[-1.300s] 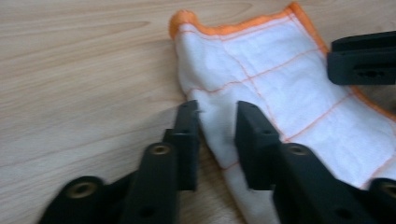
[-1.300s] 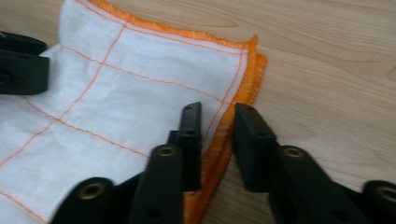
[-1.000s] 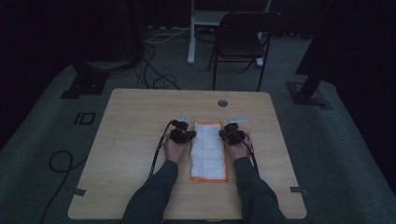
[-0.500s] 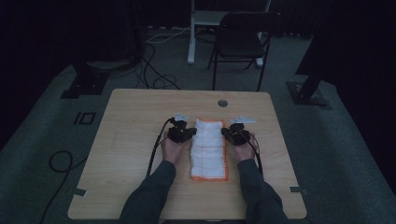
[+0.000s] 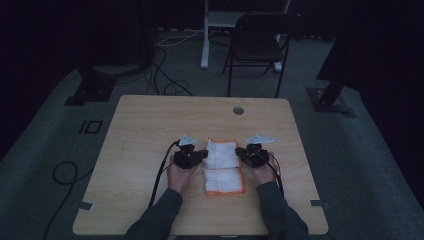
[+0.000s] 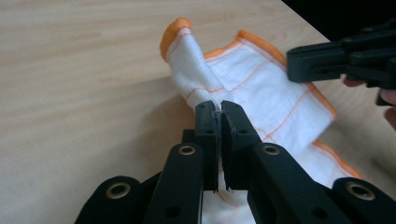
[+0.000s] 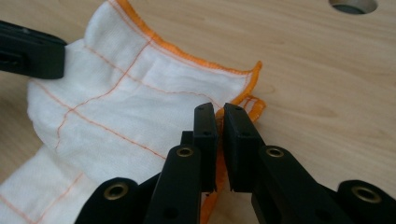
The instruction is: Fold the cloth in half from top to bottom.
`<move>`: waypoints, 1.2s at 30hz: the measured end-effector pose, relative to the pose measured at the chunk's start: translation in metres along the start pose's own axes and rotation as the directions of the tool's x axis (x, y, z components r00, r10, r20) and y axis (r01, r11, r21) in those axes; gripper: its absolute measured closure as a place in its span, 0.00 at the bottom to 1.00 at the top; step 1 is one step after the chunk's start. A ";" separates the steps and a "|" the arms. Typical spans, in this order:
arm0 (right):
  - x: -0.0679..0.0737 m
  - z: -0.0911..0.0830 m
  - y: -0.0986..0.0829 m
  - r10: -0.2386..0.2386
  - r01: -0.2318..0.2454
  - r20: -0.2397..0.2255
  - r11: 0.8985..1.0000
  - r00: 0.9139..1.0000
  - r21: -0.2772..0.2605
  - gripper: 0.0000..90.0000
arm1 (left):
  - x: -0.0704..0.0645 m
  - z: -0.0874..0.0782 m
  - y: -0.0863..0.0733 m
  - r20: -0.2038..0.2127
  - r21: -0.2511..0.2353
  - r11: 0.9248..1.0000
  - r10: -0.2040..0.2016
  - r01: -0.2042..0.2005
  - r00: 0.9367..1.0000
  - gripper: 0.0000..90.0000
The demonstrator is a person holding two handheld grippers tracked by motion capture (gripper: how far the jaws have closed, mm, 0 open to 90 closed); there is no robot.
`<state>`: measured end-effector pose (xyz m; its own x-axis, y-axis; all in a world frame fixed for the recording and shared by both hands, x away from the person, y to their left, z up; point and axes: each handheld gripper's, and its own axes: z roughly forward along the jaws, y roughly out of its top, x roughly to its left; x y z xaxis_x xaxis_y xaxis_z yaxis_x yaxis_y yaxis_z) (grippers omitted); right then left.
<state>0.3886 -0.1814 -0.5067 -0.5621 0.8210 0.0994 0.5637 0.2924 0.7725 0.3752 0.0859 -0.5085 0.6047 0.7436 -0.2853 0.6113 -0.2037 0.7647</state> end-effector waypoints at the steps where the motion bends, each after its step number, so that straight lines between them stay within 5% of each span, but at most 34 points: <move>1: 0.001 0.000 -0.002 0.000 0.000 -0.005 1.000 1.000 0.009 0.93 | -0.003 0.000 -0.004 0.002 0.016 1.000 0.009 -0.009 1.000 0.96; 7: 0.007 -0.002 -0.015 -0.018 0.019 -0.017 0.999 1.000 0.046 0.93 | -0.010 0.002 -0.024 -0.004 0.060 0.998 0.013 -0.012 1.000 0.95; 15: 0.010 -0.001 -0.027 -0.005 0.007 -0.033 0.996 0.999 0.083 0.93 | -0.009 0.006 -0.031 -0.030 0.071 0.996 0.050 -0.048 0.998 0.94; 23: 0.010 0.001 -0.028 0.010 -0.007 -0.033 0.995 0.999 0.097 0.87 | -0.004 0.011 -0.024 -0.058 0.082 0.995 0.057 -0.052 0.997 0.87; 27: 0.003 -0.002 -0.024 0.037 -0.036 -0.012 0.997 0.999 0.063 0.78 | 0.000 0.004 -0.018 -0.048 0.049 0.998 0.033 -0.030 0.998 0.73; 36: -0.004 0.016 -0.007 0.079 -0.081 0.032 0.996 0.996 0.048 0.74 | 0.009 0.011 0.004 -0.058 0.000 1.000 -0.014 0.014 0.998 0.64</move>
<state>0.3970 -0.1788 -0.5227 -0.4959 0.8571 0.1398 0.6357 0.2486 0.7308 0.3888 0.0850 -0.5143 0.5658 0.7818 -0.2620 0.6194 -0.1933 0.7609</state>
